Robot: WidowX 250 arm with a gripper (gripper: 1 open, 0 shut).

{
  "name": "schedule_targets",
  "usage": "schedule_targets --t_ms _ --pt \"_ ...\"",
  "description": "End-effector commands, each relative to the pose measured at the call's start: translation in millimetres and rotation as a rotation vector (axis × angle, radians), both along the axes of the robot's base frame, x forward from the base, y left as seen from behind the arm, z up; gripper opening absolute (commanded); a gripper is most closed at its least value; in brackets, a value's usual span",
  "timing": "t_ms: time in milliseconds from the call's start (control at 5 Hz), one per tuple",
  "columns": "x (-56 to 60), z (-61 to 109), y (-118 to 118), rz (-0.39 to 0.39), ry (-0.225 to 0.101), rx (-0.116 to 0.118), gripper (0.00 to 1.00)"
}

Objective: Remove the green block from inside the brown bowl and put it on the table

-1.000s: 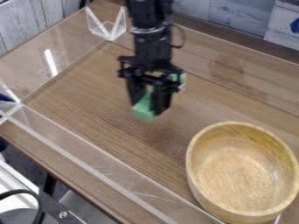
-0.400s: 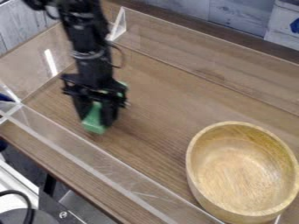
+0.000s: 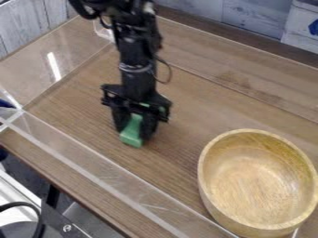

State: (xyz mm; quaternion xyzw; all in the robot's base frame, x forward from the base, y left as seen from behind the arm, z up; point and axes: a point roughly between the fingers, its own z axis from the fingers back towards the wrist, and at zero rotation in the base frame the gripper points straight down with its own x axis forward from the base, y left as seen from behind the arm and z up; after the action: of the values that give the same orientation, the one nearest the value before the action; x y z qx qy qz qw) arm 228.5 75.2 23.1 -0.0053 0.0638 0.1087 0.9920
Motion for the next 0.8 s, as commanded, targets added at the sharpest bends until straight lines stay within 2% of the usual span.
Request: schedule_targets --t_ms 0,400,600 --pt "17.2 8.9 21.4 0.041 -0.074 0.028 0.00" --pt "27.7 11.2 12.0 -0.008 -0.083 -0.001 0.00" --pt "22.2 14.8 7.3 0.001 -0.088 -0.015 0.00"
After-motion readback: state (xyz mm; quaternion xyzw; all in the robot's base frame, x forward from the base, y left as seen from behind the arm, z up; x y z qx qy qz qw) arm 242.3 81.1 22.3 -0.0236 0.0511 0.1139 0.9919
